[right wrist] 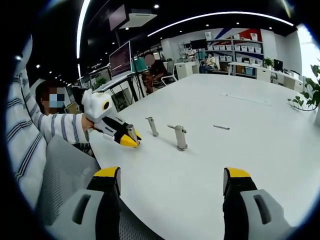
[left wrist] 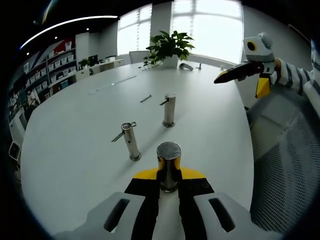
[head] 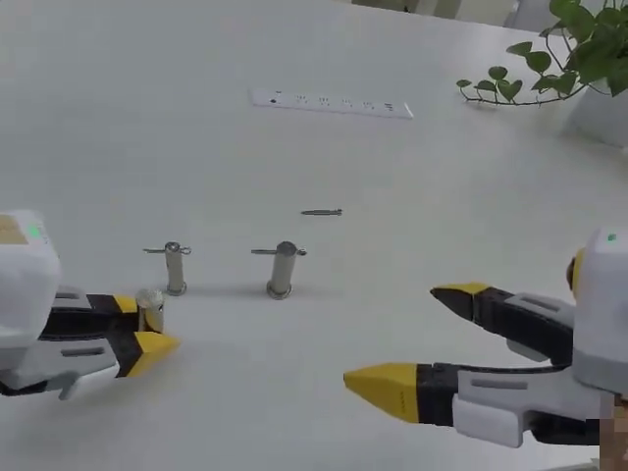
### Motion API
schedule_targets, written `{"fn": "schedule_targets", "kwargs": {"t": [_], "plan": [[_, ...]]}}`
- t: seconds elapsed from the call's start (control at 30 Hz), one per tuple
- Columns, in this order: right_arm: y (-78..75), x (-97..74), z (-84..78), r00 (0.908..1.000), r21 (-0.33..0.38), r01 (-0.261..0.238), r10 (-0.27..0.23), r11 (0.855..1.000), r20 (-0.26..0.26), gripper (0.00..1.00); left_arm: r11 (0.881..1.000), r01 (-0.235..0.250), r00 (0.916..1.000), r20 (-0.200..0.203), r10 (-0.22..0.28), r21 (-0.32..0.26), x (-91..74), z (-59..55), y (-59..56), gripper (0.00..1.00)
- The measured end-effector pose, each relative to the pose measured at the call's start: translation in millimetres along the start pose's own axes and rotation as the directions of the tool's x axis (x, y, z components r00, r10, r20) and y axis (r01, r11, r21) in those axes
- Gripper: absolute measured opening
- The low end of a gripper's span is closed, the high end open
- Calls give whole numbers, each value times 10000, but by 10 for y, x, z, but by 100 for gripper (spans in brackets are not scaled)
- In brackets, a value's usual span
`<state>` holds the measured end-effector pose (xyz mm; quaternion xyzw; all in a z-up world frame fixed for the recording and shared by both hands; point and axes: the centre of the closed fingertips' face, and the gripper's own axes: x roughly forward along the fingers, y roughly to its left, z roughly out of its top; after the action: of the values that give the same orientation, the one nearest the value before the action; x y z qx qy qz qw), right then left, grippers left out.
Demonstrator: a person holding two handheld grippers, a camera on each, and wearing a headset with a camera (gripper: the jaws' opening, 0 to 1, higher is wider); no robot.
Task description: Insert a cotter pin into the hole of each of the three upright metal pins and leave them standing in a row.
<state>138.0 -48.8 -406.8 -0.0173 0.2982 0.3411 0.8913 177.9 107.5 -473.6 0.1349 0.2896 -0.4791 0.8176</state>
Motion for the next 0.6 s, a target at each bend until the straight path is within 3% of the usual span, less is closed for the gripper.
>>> {"fn": "schedule_targets", "kwargs": {"t": [0.6], "plan": [[34, 34, 16, 10000, -108, -24, 23, 9999, -70, 83, 9998, 30, 9992, 402, -23, -178, 239, 118, -73, 10]]}}
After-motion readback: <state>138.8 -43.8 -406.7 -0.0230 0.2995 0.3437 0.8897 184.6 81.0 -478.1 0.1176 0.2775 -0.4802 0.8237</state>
